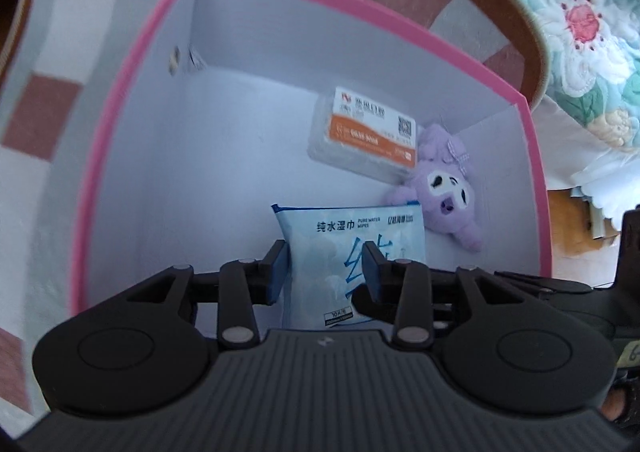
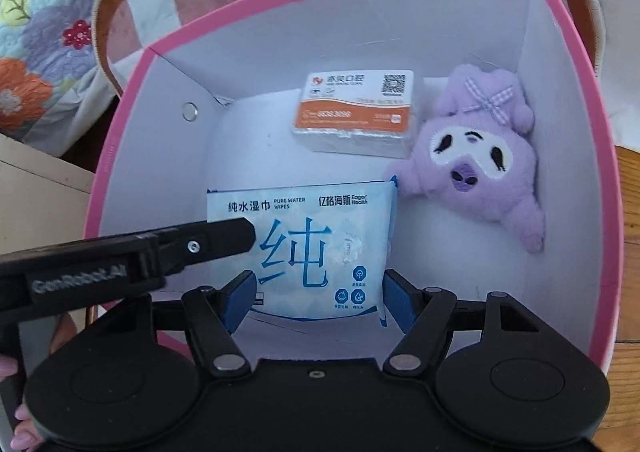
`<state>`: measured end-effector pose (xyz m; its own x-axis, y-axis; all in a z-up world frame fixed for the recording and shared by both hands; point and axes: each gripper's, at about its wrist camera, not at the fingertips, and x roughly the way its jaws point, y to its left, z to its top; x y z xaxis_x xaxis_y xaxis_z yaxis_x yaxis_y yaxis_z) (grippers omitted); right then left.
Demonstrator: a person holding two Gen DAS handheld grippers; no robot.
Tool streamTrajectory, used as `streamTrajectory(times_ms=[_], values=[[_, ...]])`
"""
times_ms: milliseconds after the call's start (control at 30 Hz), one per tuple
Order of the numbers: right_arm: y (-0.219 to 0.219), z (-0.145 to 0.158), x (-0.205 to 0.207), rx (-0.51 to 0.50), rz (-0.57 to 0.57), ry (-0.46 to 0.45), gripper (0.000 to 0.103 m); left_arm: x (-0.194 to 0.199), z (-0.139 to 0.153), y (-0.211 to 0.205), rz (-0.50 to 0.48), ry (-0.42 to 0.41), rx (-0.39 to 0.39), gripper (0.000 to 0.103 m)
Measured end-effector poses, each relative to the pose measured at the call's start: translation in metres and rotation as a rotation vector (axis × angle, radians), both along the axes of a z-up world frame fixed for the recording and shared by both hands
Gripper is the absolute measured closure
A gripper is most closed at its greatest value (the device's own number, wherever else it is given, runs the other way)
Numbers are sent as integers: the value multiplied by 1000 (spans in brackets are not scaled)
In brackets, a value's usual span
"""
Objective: Organize objects
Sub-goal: 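Lift the wipes pack with the left tool into the pink box, then lower the wipes pack onto the box floor with the left tool, then open the left tool and withdraw it from the box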
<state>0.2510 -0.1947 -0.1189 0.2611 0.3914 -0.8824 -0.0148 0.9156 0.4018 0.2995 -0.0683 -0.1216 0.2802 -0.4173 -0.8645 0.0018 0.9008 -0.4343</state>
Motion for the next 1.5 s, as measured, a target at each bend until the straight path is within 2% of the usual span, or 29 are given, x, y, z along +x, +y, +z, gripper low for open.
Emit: streamTrajectory(times_ms=[133,267,433,700,800,900,967,1033,1167,1267,1500], values=[[-13,2,-1,10,-39,36,28,4,-8,-6,19,20,-25,65],[-18,4,-2,19,-45,59,28,6,-13,-16,7,22,5,65],[-9,14,-3,-98,-35,48,30,7,-22,-18,21,58,-45,65],[16,46,-21,-363,18,-153,30,7,-21,-23,11,41,-22,65],[13,55,-32,-373,52,-221,37,6,-19,-31,-6,28,6,65],[6,57,-36,-350,56,-237,46,6,-19,-39,-23,16,27,64],[1,58,-39,-324,49,-252,47,5,-16,-40,-27,-1,58,61],[-2,63,-47,-295,39,-275,47,0,-9,-38,-27,-35,80,53],[-4,76,-65,-228,27,-313,47,-12,17,-27,-48,-66,84,51],[1,87,-82,-209,37,-346,47,-26,44,-19,-75,-107,104,44],[19,117,-122,-165,102,-357,45,-65,107,7,-173,-193,192,40]])
